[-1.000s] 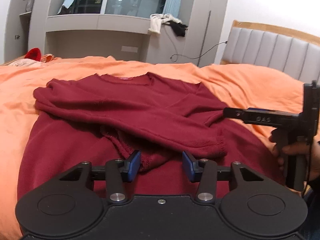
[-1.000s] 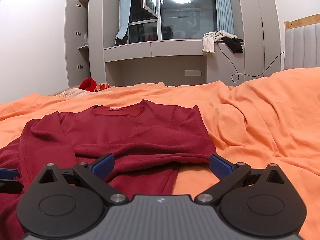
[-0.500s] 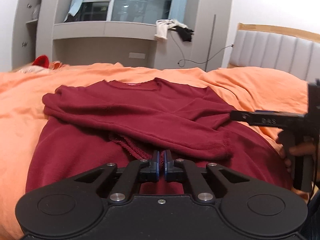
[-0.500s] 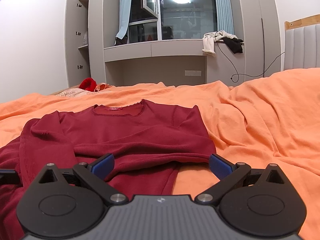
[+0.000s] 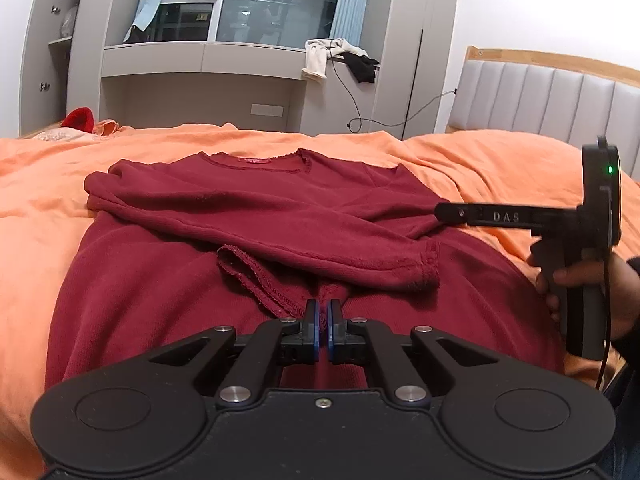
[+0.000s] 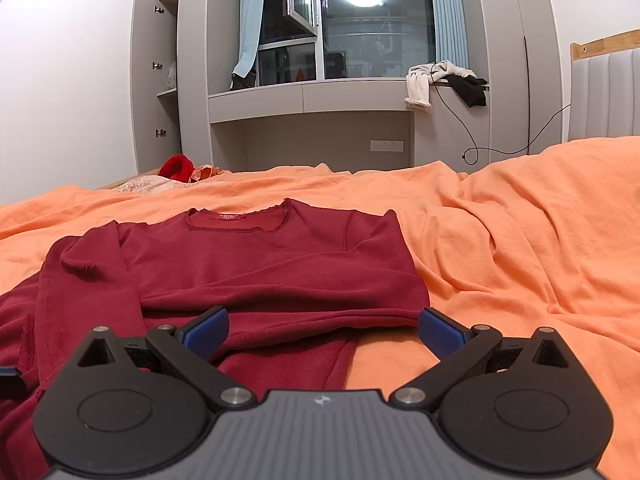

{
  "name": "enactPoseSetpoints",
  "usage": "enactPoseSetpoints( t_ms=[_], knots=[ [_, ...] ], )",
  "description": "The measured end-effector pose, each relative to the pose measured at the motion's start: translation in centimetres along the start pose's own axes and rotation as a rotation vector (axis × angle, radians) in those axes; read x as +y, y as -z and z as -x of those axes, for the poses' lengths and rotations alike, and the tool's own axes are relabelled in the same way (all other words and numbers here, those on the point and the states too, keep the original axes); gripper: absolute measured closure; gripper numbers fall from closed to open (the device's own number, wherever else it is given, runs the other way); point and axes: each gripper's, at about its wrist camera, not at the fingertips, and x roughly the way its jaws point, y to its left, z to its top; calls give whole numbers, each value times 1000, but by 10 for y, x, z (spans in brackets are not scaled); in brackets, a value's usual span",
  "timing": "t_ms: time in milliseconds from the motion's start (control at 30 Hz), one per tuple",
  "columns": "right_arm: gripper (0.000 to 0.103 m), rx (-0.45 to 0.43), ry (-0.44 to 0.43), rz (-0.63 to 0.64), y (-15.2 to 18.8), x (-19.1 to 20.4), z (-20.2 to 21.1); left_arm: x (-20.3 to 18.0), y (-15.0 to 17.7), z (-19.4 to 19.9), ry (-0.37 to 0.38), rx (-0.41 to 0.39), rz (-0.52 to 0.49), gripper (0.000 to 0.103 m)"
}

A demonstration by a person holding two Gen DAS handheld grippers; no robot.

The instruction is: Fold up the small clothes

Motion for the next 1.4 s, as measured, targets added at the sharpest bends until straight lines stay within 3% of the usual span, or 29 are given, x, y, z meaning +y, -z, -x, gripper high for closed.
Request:
enactPoseSetpoints(
  t_ms=[567,833,900,1000,1133,1233,1400],
  knots=[
    [0,-12,-43,28,-4,7,0,5,0,1,19,20,19,98],
    [0,7,-103,34,-6,12,-7,35,-21,15,8,12,146,69],
    [0,5,-138,32,-12,13,-7,46,-32,19,-35,-20,147,61],
    [0,9,-223,30,-27,16,-13,67,-54,18,-149,-72,150,38],
    [0,77,-343,36,-57,27,-39,108,-85,-4,-275,-86,179,35],
    [0,108,-431,32,-84,45,-67,139,-101,-21,-303,-108,193,21],
    [2,145,-566,13,-121,90,-117,182,-106,-43,-335,-157,222,16]
  ],
)
